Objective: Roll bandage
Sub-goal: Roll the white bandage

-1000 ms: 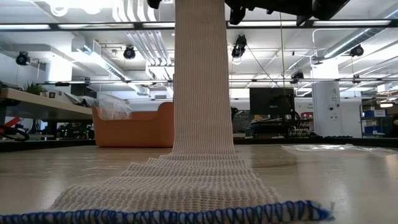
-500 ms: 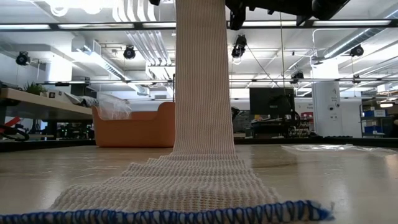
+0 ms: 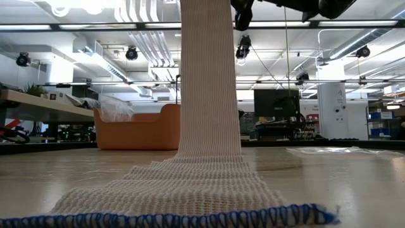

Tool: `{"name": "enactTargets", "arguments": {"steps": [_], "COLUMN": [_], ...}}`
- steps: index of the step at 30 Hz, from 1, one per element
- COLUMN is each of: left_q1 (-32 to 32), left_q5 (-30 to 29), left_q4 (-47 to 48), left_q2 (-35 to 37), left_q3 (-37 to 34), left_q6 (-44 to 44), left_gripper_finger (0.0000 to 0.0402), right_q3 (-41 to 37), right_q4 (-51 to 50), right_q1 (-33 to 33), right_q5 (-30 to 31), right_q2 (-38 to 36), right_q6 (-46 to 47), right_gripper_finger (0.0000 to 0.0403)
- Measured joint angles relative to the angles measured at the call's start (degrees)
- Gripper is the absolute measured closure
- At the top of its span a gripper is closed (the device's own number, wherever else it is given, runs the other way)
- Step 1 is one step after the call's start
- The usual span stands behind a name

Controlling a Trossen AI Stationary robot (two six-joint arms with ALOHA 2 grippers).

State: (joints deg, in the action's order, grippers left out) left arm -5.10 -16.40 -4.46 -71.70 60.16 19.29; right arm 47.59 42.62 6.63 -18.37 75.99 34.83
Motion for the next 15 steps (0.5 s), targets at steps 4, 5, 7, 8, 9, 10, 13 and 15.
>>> {"name": "enactTargets", "arguments": {"steps": [4, 5, 7, 8, 9, 10, 13, 15], "left_q1": [0.0, 0.0, 0.0, 0.0, 0.0, 0.0, 0.0, 0.0], "left_q5": [-0.2, -0.2, -0.2, -0.1, -0.2, -0.4, -2.7, -4.6], "left_q4": [-2.8, -3.6, -5.0, -5.7, -5.7, -5.6, -6.2, -6.3], "left_q2": [-0.5, -0.6, -1.2, -1.5, -1.9, -2.2, -3.8, -4.7], "left_q3": [-0.1, -0.1, -0.1, -0.1, -0.1, -0.1, -0.1, -0.1], "left_q6": [2.4, 3.2, 4.6, 5.1, 5.6, 6.3, 7.9, 9.4], "left_gripper_finger": [0.0329, 0.0329, 0.0329, 0.0329, 0.0329, 0.0328, 0.0328, 0.0328], "right_q3": [0.0, 0.0, 0.0, 0.0, 0.0, 0.0, 0.0, 0.0], "right_q4": [0.1, 0.1, 0.1, 0.1, 0.1, 0.0, 0.0, -0.6], "right_q1": [0.0, 0.0, 0.0, 0.0, 0.0, 0.0, 0.0, 0.0], "right_q5": [2.3, 3.2, 5.6, 6.4, 6.7, 7.1, 7.5, 7.6], "right_q2": [0.0, 0.0, 0.0, 0.0, 0.0, 0.0, 0.0, 0.0], "right_q6": [0.6, 0.7, 1.8, 2.4, 3.4, 4.7, 7.9, 9.9], "right_gripper_finger": [0.0095, 0.0089, 0.0079, 0.0076, 0.0073, 0.0071, 0.0069, 0.0071]}}
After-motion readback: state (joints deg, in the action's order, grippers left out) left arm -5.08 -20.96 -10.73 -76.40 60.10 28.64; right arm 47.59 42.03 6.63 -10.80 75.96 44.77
